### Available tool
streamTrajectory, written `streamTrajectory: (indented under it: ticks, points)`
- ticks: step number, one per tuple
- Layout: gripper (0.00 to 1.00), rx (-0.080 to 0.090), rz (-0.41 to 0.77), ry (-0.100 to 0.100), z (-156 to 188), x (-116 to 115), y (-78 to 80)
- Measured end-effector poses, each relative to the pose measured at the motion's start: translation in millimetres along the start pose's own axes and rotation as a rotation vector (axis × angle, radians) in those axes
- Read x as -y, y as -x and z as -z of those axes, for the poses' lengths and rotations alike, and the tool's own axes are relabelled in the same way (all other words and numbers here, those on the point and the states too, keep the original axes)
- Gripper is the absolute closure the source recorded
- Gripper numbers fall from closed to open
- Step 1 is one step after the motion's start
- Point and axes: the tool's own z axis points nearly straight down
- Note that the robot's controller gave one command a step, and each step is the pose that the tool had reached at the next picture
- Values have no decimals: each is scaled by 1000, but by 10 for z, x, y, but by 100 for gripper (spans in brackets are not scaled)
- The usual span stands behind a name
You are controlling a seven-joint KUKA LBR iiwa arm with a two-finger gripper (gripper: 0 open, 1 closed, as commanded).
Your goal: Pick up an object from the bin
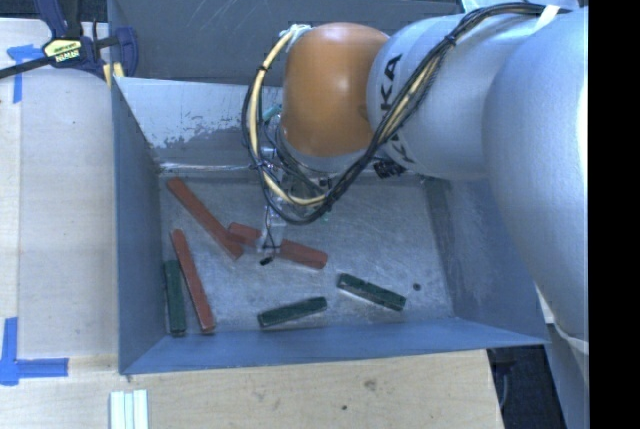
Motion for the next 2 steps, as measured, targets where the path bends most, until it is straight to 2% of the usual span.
streamTrajectory:
  ticks: [1,2]
  points:
    - [0,-5,-233,-2,-657,85,-185]
    - [100,0,-233,0,-635,81,-168]
